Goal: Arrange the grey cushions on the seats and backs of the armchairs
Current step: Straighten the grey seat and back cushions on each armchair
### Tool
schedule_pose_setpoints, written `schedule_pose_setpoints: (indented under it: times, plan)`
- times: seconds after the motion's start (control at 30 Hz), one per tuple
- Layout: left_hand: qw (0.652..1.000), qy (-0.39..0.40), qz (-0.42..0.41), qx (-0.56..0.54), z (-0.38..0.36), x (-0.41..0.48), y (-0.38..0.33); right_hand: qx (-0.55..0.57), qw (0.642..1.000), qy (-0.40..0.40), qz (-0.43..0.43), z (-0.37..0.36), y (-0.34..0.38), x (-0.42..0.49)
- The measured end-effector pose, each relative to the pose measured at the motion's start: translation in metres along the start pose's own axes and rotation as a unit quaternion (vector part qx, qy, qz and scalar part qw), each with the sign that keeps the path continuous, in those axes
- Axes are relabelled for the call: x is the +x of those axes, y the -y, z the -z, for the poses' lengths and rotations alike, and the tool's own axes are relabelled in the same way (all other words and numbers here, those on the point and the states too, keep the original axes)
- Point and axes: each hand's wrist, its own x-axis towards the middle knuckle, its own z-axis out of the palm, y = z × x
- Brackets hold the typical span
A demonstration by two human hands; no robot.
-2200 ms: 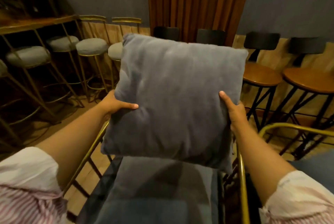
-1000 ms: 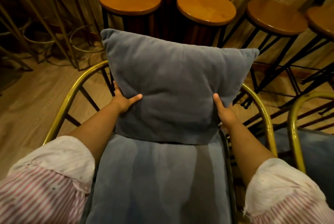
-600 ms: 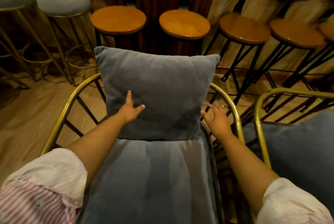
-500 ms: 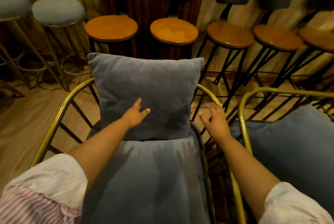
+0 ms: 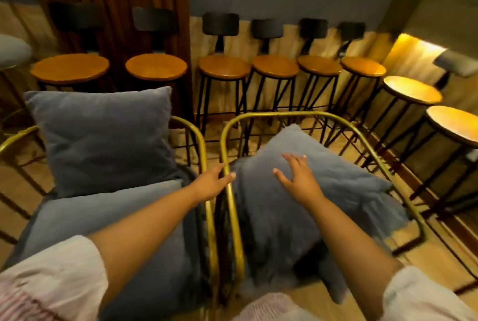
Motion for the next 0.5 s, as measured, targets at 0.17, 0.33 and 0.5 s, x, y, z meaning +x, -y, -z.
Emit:
schedule_pose_setpoints:
  times: [0.17, 0.33, 0.5]
  plan:
    - [0.997, 0.049, -0.01, -0.059, -0.064, 0.007, -0.041, -0.001, 0.997, -0.03, -0.065, 0.052, -0.065, -0.039]
    - [0.996, 0.068, 0.034, -0.047, -0.095, 0.034, -0.055, 0.045, 0.989, -0.057, -0.129, 0.073, -0.111, -0.045]
    - [0.994, 0.063, 0.073, -0.055, -0.105, 0.077, -0.056, 0.045, 0.984, -0.049, -0.165, 0.079, -0.135, -0.016]
